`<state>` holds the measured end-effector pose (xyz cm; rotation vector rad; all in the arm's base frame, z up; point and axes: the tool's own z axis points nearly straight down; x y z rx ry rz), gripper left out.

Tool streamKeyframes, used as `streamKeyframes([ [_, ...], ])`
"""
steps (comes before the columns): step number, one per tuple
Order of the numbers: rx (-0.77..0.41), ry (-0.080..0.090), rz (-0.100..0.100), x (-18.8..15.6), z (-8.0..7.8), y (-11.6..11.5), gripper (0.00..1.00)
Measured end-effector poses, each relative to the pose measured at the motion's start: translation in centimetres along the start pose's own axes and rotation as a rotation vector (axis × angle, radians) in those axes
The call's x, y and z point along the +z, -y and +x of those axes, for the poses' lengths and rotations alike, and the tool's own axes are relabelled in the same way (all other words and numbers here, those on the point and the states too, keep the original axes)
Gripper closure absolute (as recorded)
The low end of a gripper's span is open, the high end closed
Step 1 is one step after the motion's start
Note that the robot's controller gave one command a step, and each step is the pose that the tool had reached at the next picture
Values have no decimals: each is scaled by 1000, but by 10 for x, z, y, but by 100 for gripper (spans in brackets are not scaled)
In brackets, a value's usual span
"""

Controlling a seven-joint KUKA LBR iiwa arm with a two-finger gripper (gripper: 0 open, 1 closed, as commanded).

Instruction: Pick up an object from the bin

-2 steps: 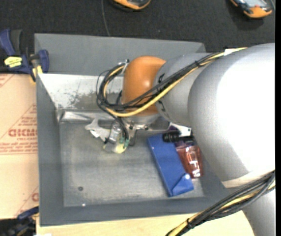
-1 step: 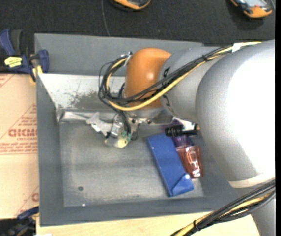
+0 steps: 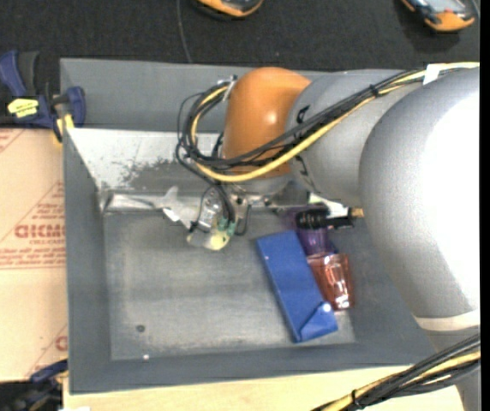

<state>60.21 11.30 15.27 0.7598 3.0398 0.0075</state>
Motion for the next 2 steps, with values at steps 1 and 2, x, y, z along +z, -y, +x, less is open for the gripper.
streamKeyframes([
  [1, -2, 5, -4, -17, -2, -1, 100],
  [2, -3, 4, -3, -27, -2, 0, 100],
])
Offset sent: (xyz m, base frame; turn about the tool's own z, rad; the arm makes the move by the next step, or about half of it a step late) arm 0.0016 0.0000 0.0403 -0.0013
